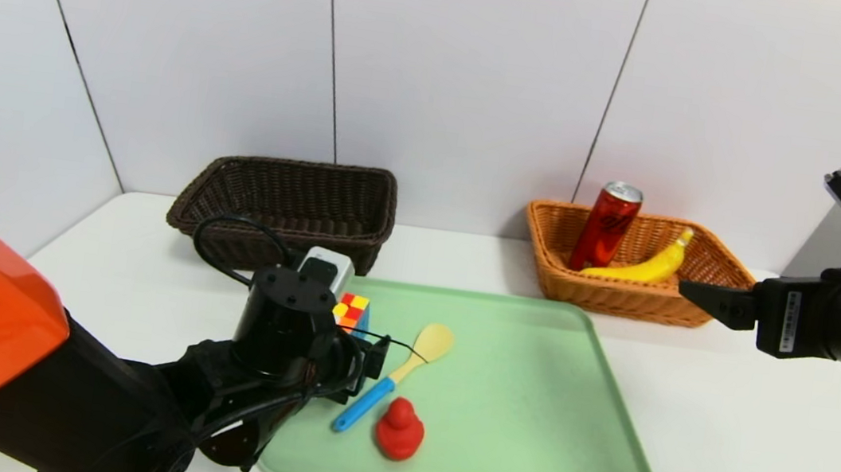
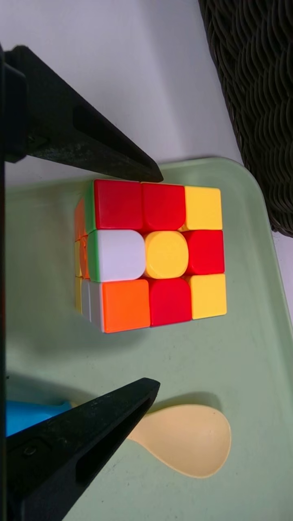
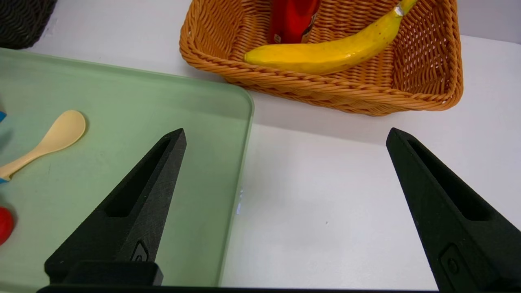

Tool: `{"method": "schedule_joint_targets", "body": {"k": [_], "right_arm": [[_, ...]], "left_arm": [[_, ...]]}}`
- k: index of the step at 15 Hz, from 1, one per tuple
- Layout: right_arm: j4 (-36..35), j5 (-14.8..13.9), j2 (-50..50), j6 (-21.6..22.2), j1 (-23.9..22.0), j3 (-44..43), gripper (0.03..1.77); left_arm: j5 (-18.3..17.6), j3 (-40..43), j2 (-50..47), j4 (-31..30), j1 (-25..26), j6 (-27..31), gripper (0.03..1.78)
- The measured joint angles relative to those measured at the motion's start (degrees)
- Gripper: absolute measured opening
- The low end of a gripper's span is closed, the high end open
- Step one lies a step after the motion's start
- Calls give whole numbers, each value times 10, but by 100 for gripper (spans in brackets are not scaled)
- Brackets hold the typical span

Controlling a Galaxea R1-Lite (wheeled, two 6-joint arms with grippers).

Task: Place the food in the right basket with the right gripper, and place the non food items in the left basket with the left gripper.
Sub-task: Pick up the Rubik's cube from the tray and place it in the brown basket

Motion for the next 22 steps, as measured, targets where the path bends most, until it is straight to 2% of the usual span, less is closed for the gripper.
{"method": "schedule_joint_targets", "body": {"k": [12,13,15,17,22], "right_arm": [[0,0,1,0,0,9,169],[-1,0,2,0,0,9,169],[-1,0,2,0,0,9,169],[-1,0,2,0,0,9,169],[-1,0,2,0,0,8,169]], "left_arm": [[-5,-21,7,1,10,0,169],[-5,-23,7,1,10,0,160],[-5,-24,7,1,9,0,126],[-5,-24,7,1,9,0,100],[-7,-26,4,3,9,1,98]]}}
